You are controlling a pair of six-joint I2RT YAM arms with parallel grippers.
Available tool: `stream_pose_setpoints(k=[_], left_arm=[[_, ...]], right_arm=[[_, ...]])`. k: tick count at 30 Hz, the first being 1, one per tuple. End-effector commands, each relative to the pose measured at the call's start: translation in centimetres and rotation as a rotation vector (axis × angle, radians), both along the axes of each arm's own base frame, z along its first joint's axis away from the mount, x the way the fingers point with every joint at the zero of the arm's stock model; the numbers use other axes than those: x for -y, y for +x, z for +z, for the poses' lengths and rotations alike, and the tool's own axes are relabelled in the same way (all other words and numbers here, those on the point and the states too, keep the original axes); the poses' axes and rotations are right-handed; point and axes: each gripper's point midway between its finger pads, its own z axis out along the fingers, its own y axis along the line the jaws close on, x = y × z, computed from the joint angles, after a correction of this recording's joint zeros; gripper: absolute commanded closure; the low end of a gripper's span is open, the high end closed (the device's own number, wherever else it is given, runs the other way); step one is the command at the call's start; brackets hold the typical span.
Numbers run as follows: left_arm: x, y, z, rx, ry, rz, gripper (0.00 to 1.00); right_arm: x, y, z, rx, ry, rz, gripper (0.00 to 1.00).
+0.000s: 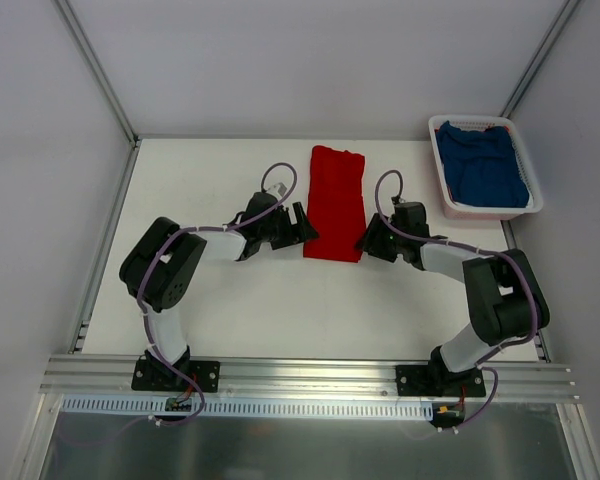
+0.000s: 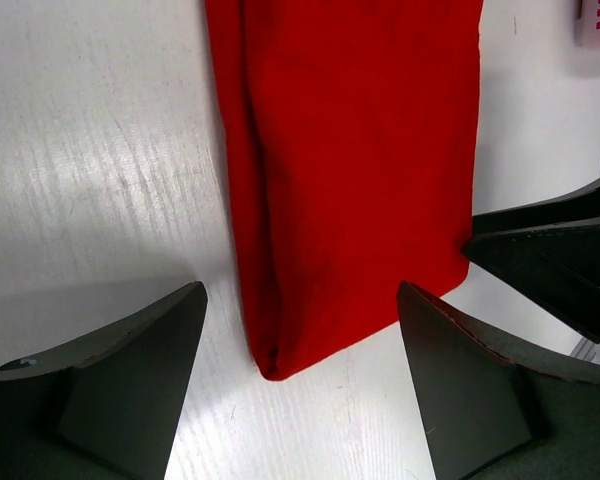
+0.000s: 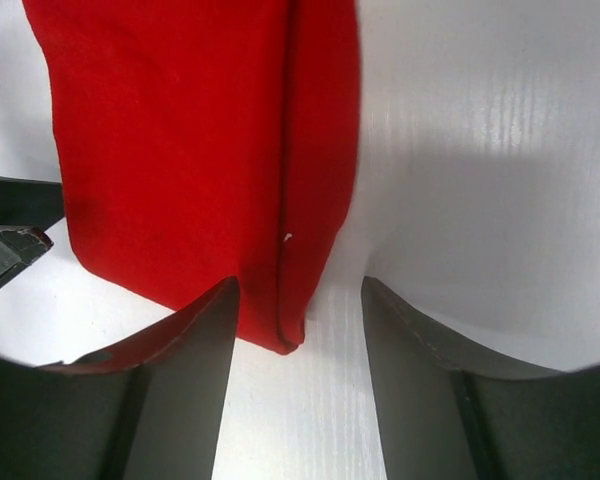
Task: Fold and stack the t-shirts
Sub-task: Fold the folded rectangular tshirt in 1/3 of the way, then grab one side of the 2/3 rectangular tshirt with both arms
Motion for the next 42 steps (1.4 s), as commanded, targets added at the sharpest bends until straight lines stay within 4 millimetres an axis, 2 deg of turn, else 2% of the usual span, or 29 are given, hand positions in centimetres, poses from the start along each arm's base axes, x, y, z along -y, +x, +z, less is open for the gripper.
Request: stream_pose_setpoints(k=[1,8,10,18,20,23,29,37,42], left_arm=[[-1.4,-1.3,-3.9,-0.117,0.07,0.014,0.21],[-1.5,-1.9,-4.4,-0.138,0.07,0.017,0.3],[-1.6,-2.0,-4.5,-0.138,0.071,0.018,0.36],[-1.8,-2.7,-5.4,-0.162,0.07,0.014,0.55],[-1.6,-2.6,-5.5,-0.165,0.064,0.011,0.62],[-1.4,-2.6,-5.7,-0.168,0.058,0.007,0.67],[-1.0,-2.6,-6.0,-0.175,0.033,-0.002,0.71],[-1.0,-3.4,-6.5,-0.186,0.032,-0.014,1.0],[-1.2,-4.8,-6.3,-0.179,0.043,-0.02,1.0]], right_arm=[[-0.7,1.0,0.4,0.03,0.048,0.02,0.45],[-1.1,1.5,0.0,0.025,0.066,0.027,0.58],[-1.1,1.4,-0.4,0.018,0.067,0.026,0.63],[-1.4,1.5,-0.9,0.009,0.083,0.032,0.69],[-1.5,1.4,-1.0,0.004,0.086,0.034,0.72],[-1.6,1.4,-1.1,0.001,0.094,0.036,0.76],[-1.7,1.2,-1.2,-0.002,0.099,0.036,0.78],[-2.0,0.7,-1.4,-0.008,0.111,0.04,0.9],[-2.1,-0.3,-1.5,-0.01,0.111,0.04,0.96]])
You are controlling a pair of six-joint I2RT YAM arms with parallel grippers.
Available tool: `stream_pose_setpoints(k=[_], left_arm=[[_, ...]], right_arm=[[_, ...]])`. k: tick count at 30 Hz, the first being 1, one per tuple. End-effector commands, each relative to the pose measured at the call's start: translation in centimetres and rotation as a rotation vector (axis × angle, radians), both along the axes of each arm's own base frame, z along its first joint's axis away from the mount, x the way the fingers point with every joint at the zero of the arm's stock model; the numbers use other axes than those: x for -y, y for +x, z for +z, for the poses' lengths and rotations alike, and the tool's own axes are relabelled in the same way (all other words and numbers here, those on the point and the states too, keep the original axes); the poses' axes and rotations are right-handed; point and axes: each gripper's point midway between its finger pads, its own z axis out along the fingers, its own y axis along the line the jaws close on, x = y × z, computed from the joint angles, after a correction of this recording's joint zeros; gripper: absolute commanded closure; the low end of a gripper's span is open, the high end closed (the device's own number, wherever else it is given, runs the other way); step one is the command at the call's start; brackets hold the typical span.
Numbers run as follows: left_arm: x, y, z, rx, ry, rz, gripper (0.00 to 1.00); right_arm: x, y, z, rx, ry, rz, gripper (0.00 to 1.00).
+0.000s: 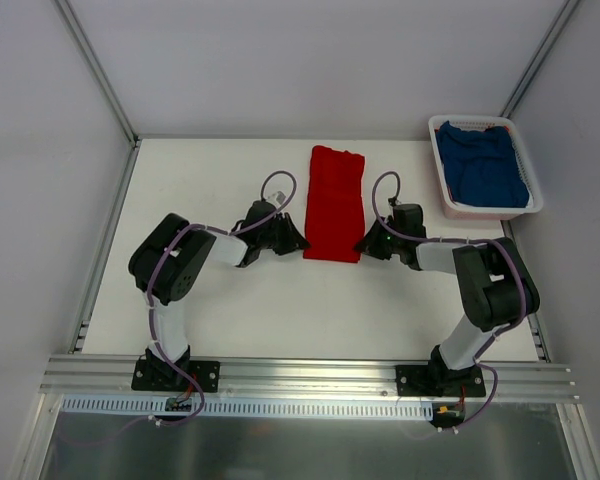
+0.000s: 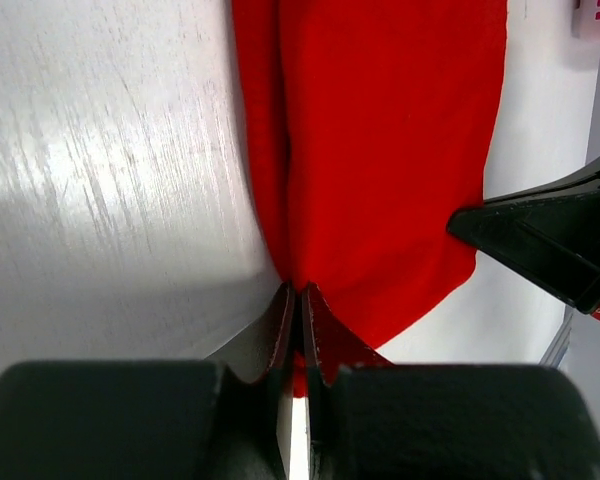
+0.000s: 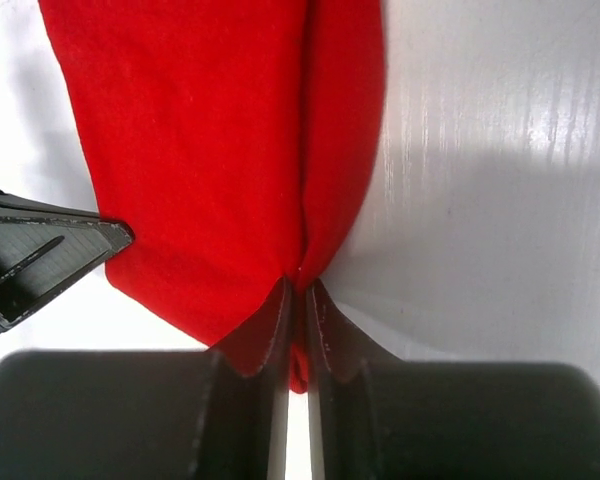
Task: Fold and stack the t-shirts
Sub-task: Grab one side of the 2/3 rectangular tshirt with both arms
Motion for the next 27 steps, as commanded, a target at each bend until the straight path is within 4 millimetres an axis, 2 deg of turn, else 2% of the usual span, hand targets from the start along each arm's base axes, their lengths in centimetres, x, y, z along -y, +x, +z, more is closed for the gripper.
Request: stream_pose_setpoints(k=[1,5,6,10,15,17,18,19,20,21,22,24,27], left_arm=[[-1.8,-4.2,-3.8,-0.127,0.104,-0.02,1.0],[-1.6,-5.9,-2.9,-0.111,0.108,-0.026,1.0],[-1.8,-6.7,-3.2,-0.12,0.117,-0.027,1.0],[-1.5,-8.8,-2.6,-0.114,0.121,-0.037,1.0],[-0.4,-12.7,-1.6,-0.108,0.122,-0.064,1.0],[0.0,-14.0,-1.0,-0.096,0.12,-0.066,1.0],[-0.4,-14.5,-1.3,-0.097,0.137,-0.057,1.0],[-0.4,-15.2,-1.2,-0.103,0.135,-0.064,1.0],[-0.9,-15.5,-0.8,-0.095,0.134,-0.049,1.0],[-1.1,-16.3,-0.9,-0.1,0.142,-0.052,1.0],[-1.3,-16.3,-0.1,-0.084,0.131,-0.038,1.0],[-2.2,-17.4,-0.5,-0.095,0.154,-0.036,1.0],[-3.1,-17.8,0.0,-0.082,0.163,-0.02,1.0]], right_arm=[[-0.5,-1.5,0.1,-0.001,0.008,0.012,0.96],[-1.3,-3.3,0.6,0.012,-0.001,0.033,0.99],[-1.4,-3.6,0.7,0.014,-0.003,0.034,0.99],[-2.2,-6.1,0.7,0.012,-0.015,0.063,1.0],[-2.8,-8.7,2.1,0.051,-0.022,0.083,1.0],[-2.8,-10.4,1.8,0.043,-0.05,0.09,1.0],[-3.0,-10.9,2.9,0.076,-0.038,0.097,1.0],[-2.9,-11.3,3.2,0.085,-0.041,0.094,1.0],[-2.1,-12.1,2.5,0.066,-0.068,0.077,1.0],[-2.0,-12.2,3.6,0.098,-0.053,0.069,1.0],[-1.5,-12.9,3.3,0.088,-0.074,0.063,1.0],[-0.6,-13.6,3.7,0.1,-0.081,0.049,1.0],[-0.1,-14.1,4.2,0.124,-0.081,0.04,1.0]])
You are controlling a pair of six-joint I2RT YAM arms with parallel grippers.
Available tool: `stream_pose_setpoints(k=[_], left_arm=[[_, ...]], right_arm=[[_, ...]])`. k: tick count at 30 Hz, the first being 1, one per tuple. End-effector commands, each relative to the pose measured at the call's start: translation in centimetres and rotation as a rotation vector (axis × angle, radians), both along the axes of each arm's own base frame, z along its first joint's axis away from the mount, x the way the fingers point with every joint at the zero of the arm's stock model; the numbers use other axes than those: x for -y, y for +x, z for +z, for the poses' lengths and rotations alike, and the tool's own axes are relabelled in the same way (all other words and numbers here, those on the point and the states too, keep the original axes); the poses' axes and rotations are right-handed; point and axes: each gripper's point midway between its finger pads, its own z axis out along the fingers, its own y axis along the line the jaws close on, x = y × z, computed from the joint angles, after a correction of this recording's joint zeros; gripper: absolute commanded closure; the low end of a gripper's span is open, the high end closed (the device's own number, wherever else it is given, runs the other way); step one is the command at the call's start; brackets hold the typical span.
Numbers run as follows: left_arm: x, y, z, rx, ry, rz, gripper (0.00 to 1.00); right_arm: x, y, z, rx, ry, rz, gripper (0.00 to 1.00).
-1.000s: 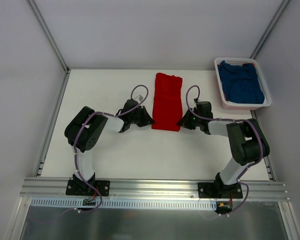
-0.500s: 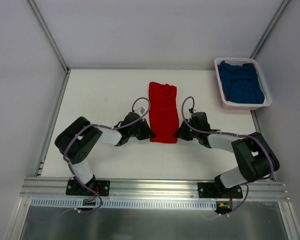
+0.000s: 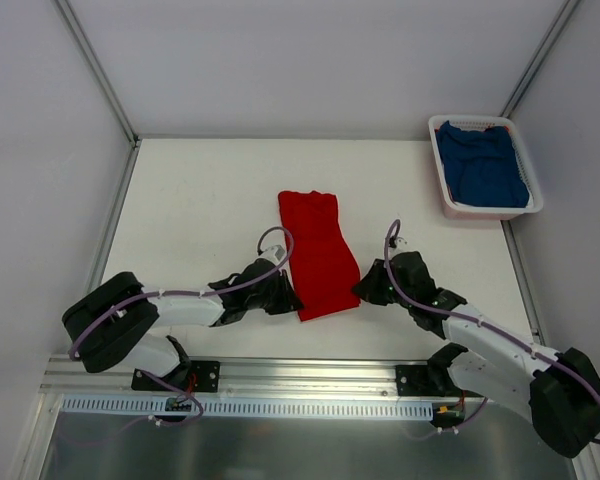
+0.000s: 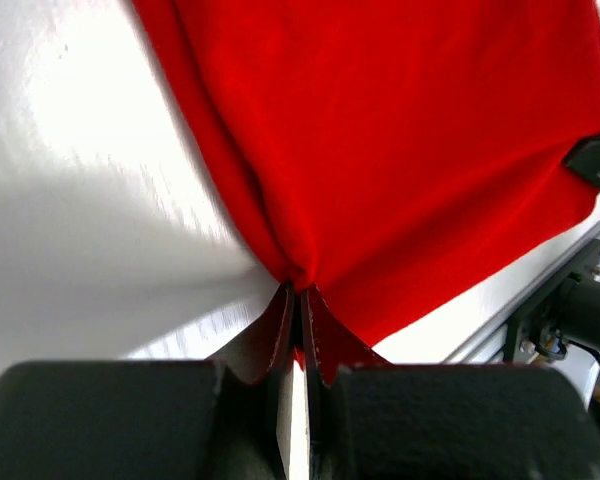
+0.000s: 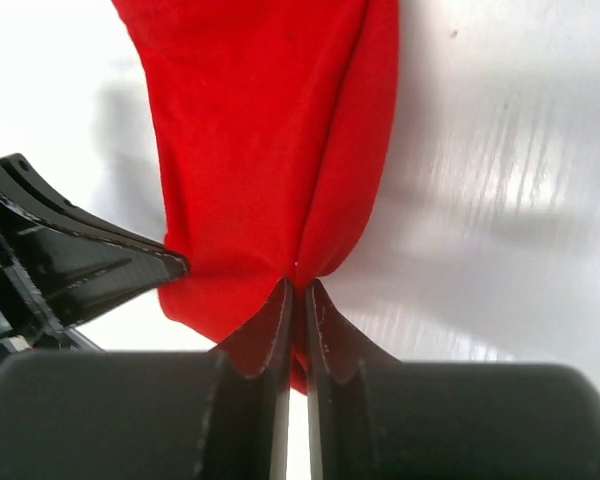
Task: Fold and stack the t-shirts
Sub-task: Grab one side of the 2/3 rectangular tshirt with both arms
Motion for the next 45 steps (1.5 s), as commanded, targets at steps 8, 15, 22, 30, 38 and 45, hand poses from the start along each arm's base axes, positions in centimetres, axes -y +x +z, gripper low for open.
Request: stream_pose_setpoints(k=[8,15,22,30,38,45], left_arm=[[-1.5,-0.5,-0.8,-0.027,0.09,0.033,0.6],[-1.1,-0.7,-1.5,-0.053,0.107,0.018,0.2],[-1.7,-0.9,-1.3,-0.056,0.1,0.046,0.23],[-2.3,-3.0,-2.1,-0.084,0.088,0.097,0.27],[-0.8,-4.3,-3.4,-0.107,0.037,0.103,0.29],[0.0,-4.9,-4.5,-0.133,0.028,0.091,0.32]], right_arm=[[1.3,-1.2,-1.5,-0.059,-0.062,-0.041,0.79],[1.5,-1.5,-1.9,-0.066,-0.076,-0.04,0.53],[2.2,-1.7,-2.1,-0.061,-0.111,-0.04,0.47],[2.8,-1.6,-2.8,-0.06,-0.138,-0.066,0.47],[3.0,-1.5,-3.3,-0.062,-0.146,-0.071,0.47],[3.0,-1.4,-4.4,-0.072,-0.146,-0.078,0.48]])
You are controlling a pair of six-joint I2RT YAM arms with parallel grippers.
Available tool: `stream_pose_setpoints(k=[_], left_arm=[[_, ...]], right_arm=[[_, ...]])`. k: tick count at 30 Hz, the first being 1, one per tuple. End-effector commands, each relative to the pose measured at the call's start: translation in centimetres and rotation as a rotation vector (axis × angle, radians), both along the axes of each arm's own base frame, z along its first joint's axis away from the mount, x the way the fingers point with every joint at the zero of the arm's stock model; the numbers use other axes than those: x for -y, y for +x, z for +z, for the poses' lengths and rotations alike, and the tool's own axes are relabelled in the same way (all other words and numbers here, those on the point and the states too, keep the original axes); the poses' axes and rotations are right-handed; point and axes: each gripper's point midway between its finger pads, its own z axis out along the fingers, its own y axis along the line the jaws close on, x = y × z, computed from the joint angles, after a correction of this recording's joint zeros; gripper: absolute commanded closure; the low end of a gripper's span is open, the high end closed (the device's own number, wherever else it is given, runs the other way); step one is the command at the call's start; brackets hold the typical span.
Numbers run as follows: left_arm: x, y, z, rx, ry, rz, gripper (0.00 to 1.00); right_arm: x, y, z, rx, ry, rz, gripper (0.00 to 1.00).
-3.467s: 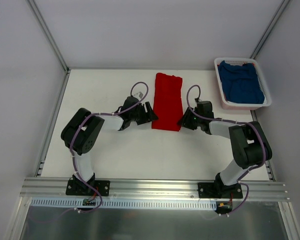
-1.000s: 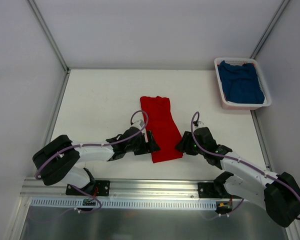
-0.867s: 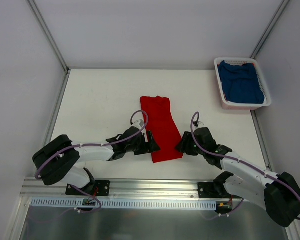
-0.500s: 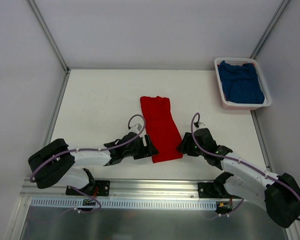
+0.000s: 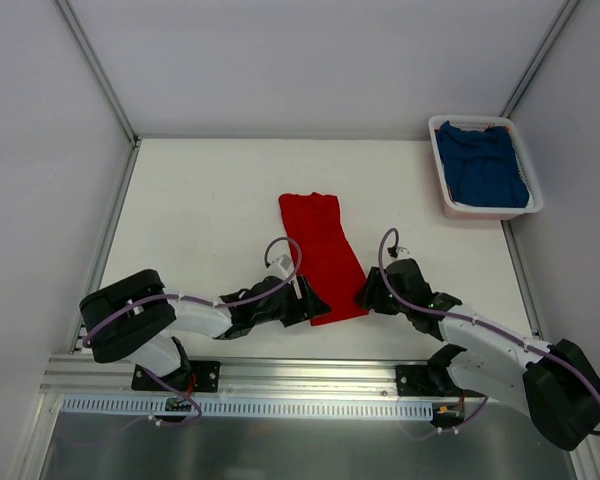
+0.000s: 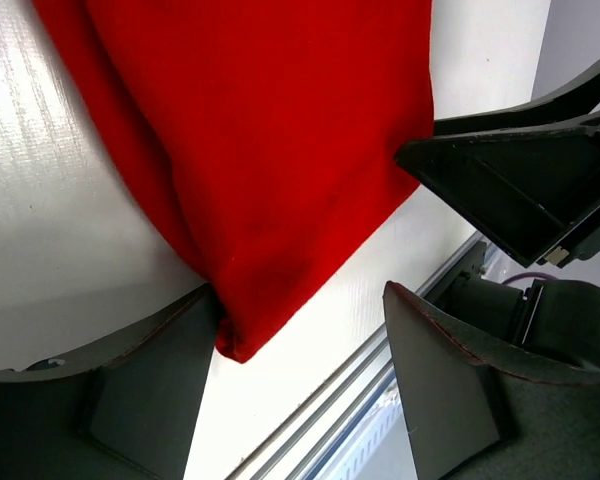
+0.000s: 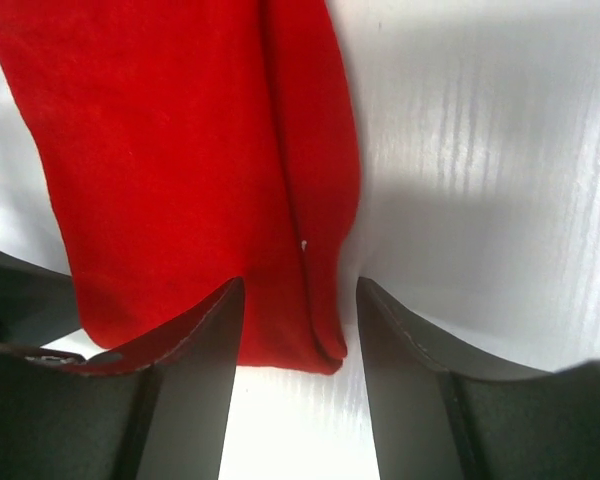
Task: Fold and stack the t-shirts
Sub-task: Grab one side of the 2/3 rectangular tshirt with both arms
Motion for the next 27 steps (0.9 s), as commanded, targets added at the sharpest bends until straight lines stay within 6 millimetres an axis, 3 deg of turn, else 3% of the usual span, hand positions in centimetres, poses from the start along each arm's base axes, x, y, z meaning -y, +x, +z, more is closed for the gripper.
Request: stream_pose_setpoints(k=[1,6,9,10,11,13,14,23,27], left_arm=[[-3.9,-2.3,-5.6,-0.096,0.207,0.0,0.32],[-4.2,-2.6,-5.8,-0.101,0.213,0.002,0.35],[-4.6,-2.7,-5.9,-0.103,0.218,0.008,0.55],[-4.7,-2.8,-5.9,-0.104,0.219,0.008,0.66],[-4.7,-2.7,-5.9,-0.104,0.219,0.012,0.79],[-4.9,-2.8,-5.8,-0.104,0.224,0.015,0.89],[-4.9,-2.7,-5.8,-0.102,0.227,0.016,0.99],[-5.4,-2.4,-4.5,-0.069,0.258,0.013,1.0],[-5.1,-1.8,-2.4,-0.028,0.251,0.016,1.0]], right_arm=[[0.1,0.5,-0.7,0.013,-0.003,-0.017,0.48],[-0.3,0.5,-1.6,-0.001,0.014,-0.016,0.53],[-0.4,0.7,-1.7,-0.003,0.015,-0.016,0.69],[-0.5,0.7,-1.6,0.001,0.018,-0.016,0.74],[-0.5,0.7,-1.5,0.001,0.018,-0.016,0.86],[-0.5,0.7,-1.2,0.009,0.023,-0.014,0.93],[-0.4,0.6,-1.2,0.005,0.02,-0.015,1.0],[-0.3,0.3,0.3,0.033,0.039,-0.01,1.0],[-0.3,0.5,1.8,0.059,0.048,-0.004,1.0]])
